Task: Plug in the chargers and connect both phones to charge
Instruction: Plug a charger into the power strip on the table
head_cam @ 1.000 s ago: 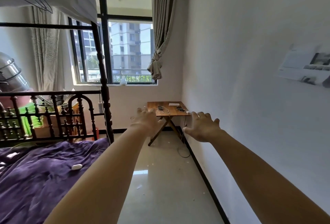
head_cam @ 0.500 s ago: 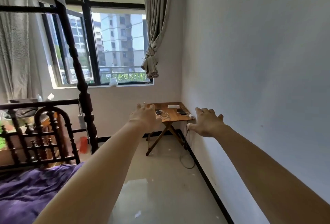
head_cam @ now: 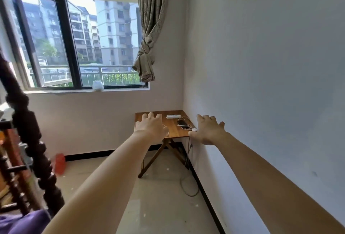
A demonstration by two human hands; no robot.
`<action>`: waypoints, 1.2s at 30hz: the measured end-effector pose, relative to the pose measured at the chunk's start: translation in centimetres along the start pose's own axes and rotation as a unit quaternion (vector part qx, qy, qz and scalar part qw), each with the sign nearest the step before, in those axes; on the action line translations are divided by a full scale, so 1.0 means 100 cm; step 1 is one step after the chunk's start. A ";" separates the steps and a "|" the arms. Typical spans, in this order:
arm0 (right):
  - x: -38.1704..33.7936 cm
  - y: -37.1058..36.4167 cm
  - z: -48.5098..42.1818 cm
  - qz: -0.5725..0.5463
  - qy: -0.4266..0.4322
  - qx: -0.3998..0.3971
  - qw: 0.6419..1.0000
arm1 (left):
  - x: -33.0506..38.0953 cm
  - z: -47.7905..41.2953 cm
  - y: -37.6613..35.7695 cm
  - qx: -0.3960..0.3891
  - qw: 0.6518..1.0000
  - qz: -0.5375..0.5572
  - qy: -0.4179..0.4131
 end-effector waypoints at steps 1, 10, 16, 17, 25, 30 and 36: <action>0.003 0.000 -0.021 0.000 0.002 -0.004 1.000 | -0.001 -0.022 -0.001 0.000 1.000 0.002 0.002; 0.018 -0.019 -0.224 -0.007 0.002 -0.023 1.000 | -0.025 -0.225 -0.021 -0.011 1.000 -0.001 0.013; 0.018 -0.017 -0.362 -0.022 -0.015 -0.025 0.999 | -0.048 -0.363 -0.021 -0.024 1.000 -0.009 0.004; 0.018 -0.016 -0.384 -0.022 -0.018 -0.023 0.999 | -0.052 -0.386 -0.021 -0.022 1.000 -0.008 0.004; 0.034 -0.032 -0.550 -0.015 -0.038 -0.037 0.998 | -0.061 -0.556 -0.046 -0.036 0.999 -0.001 -0.022; 0.055 -0.053 -0.657 -0.018 -0.032 -0.051 0.998 | -0.060 -0.671 -0.070 -0.043 0.999 -0.002 -0.022; 0.089 -0.071 -0.779 -0.022 -0.032 -0.077 0.996 | -0.049 -0.795 -0.095 -0.055 0.998 0.024 -0.019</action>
Point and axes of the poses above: each hand's wrist, its own z-axis away from the middle knuckle, its own y-axis out of the back of the hand, x = y × z, the point moved 5 cm from there along -z, towards the middle knuckle, and after that the axes turned 11 degrees about -x, right-handed, at the moved point
